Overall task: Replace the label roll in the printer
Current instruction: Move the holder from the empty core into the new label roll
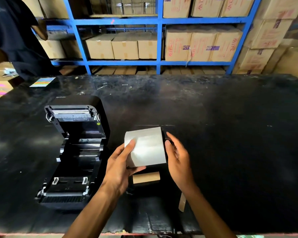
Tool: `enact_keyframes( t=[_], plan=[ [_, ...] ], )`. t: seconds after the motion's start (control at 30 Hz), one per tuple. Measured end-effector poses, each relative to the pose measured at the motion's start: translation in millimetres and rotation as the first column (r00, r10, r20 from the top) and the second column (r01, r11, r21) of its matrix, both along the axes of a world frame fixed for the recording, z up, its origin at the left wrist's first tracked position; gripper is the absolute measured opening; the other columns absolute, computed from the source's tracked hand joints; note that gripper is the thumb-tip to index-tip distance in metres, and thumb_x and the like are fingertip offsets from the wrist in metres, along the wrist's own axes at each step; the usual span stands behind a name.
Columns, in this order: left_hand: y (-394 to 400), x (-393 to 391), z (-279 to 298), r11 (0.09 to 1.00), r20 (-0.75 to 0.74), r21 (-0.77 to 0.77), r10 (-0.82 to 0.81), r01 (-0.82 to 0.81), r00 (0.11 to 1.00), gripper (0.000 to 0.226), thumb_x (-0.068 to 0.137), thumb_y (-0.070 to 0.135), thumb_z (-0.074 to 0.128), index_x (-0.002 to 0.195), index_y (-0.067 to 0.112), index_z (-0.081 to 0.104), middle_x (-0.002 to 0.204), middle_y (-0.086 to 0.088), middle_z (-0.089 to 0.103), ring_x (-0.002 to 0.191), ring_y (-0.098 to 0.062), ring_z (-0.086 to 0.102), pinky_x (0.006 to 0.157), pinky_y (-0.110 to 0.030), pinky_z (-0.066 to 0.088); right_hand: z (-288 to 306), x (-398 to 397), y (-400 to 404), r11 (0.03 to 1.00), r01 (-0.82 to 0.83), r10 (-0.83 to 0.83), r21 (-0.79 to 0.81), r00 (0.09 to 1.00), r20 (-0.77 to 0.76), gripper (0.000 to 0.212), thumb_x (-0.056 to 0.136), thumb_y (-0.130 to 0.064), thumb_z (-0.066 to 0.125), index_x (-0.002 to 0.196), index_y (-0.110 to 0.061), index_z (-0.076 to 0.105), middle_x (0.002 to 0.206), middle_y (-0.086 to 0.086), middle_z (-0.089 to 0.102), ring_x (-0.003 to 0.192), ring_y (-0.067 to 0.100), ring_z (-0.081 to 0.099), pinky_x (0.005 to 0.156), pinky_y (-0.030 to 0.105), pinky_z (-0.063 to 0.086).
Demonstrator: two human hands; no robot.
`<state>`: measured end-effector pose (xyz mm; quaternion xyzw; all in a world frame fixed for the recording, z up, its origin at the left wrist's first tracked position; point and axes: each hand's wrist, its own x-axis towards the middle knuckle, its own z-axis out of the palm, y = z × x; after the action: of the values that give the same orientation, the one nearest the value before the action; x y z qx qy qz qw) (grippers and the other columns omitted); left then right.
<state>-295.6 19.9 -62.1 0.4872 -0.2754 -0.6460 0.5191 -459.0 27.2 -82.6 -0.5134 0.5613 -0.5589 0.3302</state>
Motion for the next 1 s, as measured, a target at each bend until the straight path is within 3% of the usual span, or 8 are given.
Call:
enact_keyframes(
  t=[0.17, 0.33, 0.5, 0.6, 0.73, 0.8, 0.87, 1.0],
  plan=[
    [0.1, 1.7, -1.0, 1.000, 0.039, -0.009, 0.031, -0.030, 0.999, 0.058, 0.051, 0.048, 0.080, 0.100, 0.018, 0.072, 0.103, -0.008, 0.072, 0.095, -0.026, 0.069, 0.065, -0.042, 0.060, 8.5, 13.5, -7.7, 0.970, -0.131, 0.124, 0.206, 0.991, 0.045, 0.051, 0.094, -0.048, 0.039, 0.144, -0.039, 0.029, 0.149, -0.007, 0.039, 0.130, 0.004, 0.041, 0.108, 0.027, 0.035],
    [-4.4, -8.5, 1.7, 0.998, 0.110, -0.056, 0.036, -0.030, 0.993, 0.043, 0.068, 0.037, 0.079, 0.105, 0.018, 0.069, 0.094, -0.002, 0.074, 0.079, -0.014, 0.073, 0.064, -0.045, 0.062, 3.0, 18.3, -11.5, 0.959, -0.131, 0.077, 0.252, 0.974, 0.214, 0.050, 0.088, -0.047, 0.054, 0.134, -0.043, 0.036, 0.103, -0.032, 0.054, 0.080, -0.027, 0.055, 0.059, -0.002, 0.043],
    [-19.1, -17.7, 1.7, 0.993, 0.171, -0.055, -0.093, 0.104, 0.981, 0.041, 0.074, 0.042, 0.074, 0.110, 0.023, 0.065, 0.109, -0.006, 0.070, 0.095, -0.019, 0.070, 0.064, -0.040, 0.062, 0.7, 8.5, -17.8, 0.966, -0.081, -0.007, 0.246, 0.942, 0.336, 0.034, 0.087, -0.046, 0.058, 0.120, -0.048, 0.051, 0.110, -0.019, 0.067, 0.091, -0.004, 0.066, 0.071, 0.013, 0.055],
    [-39.9, -12.1, 1.0, 0.949, 0.220, -0.012, -0.306, 0.317, 0.926, 0.060, 0.070, 0.067, 0.059, 0.118, 0.031, 0.061, 0.117, -0.003, 0.068, 0.101, -0.019, 0.069, 0.069, -0.038, 0.060, 0.0, -3.1, -24.7, 0.942, -0.040, -0.143, 0.334, 0.850, 0.507, 0.020, 0.086, -0.045, 0.059, 0.105, -0.038, 0.062, 0.108, -0.002, 0.072, 0.095, 0.017, 0.070, 0.084, 0.039, 0.059],
    [-75.3, -3.7, -15.9, 0.930, 0.229, 0.069, -0.367, 0.361, 0.902, 0.040, 0.089, 0.055, 0.049, 0.108, 0.024, 0.068, 0.111, -0.010, 0.072, 0.097, -0.025, 0.070, 0.072, -0.036, 0.058, -7.4, -25.2, -29.5, 0.868, -0.065, -0.297, 0.492, 0.726, 0.620, 0.043, 0.083, -0.052, 0.059, 0.118, -0.027, 0.060, 0.114, 0.008, 0.069, 0.104, 0.031, 0.065, 0.093, 0.053, 0.051],
    [-87.9, -2.0, -41.1, 0.937, 0.607, 0.046, -0.302, 0.348, 0.735, 0.018, 0.091, 0.031, 0.060, 0.102, 0.021, 0.071, 0.114, -0.012, 0.071, 0.099, -0.022, 0.068, 0.080, -0.030, 0.055, -10.2, -33.4, -29.9, 0.861, -0.056, -0.321, 0.506, 0.711, 0.626, 0.045, 0.082, -0.053, 0.059, 0.118, -0.026, 0.060, 0.113, 0.008, 0.069, 0.103, 0.031, 0.065, 0.090, 0.050, 0.053],
    [-93.9, 2.1, -70.8, 0.890, 0.872, 0.107, -0.298, 0.444, 0.388, 0.030, 0.086, 0.020, 0.068, 0.115, 0.013, 0.067, 0.118, -0.012, 0.069, 0.107, -0.022, 0.065, 0.090, -0.028, 0.048, -12.1, -39.1, -29.9, 0.861, -0.033, -0.331, 0.508, 0.722, 0.607, 0.044, 0.082, -0.052, 0.060, 0.118, -0.027, 0.060, 0.112, 0.007, 0.069, 0.102, 0.030, 0.065, 0.088, 0.049, 0.054],
    [-96.9, 12.4, -107.5, 0.743, 0.935, 0.313, -0.351, 0.592, -0.053, 0.054, 0.075, 0.033, 0.076, 0.124, 0.014, 0.061, 0.121, -0.010, 0.060, 0.113, -0.024, 0.057, 0.091, -0.029, 0.046, -15.6, -45.7, -28.1, 0.878, -0.030, -0.305, 0.477, 0.733, 0.607, 0.036, 0.084, -0.048, 0.059, 0.114, -0.029, 0.061, 0.111, 0.006, 0.070, 0.103, 0.028, 0.065, 0.081, 0.046, 0.054]
  ],
)
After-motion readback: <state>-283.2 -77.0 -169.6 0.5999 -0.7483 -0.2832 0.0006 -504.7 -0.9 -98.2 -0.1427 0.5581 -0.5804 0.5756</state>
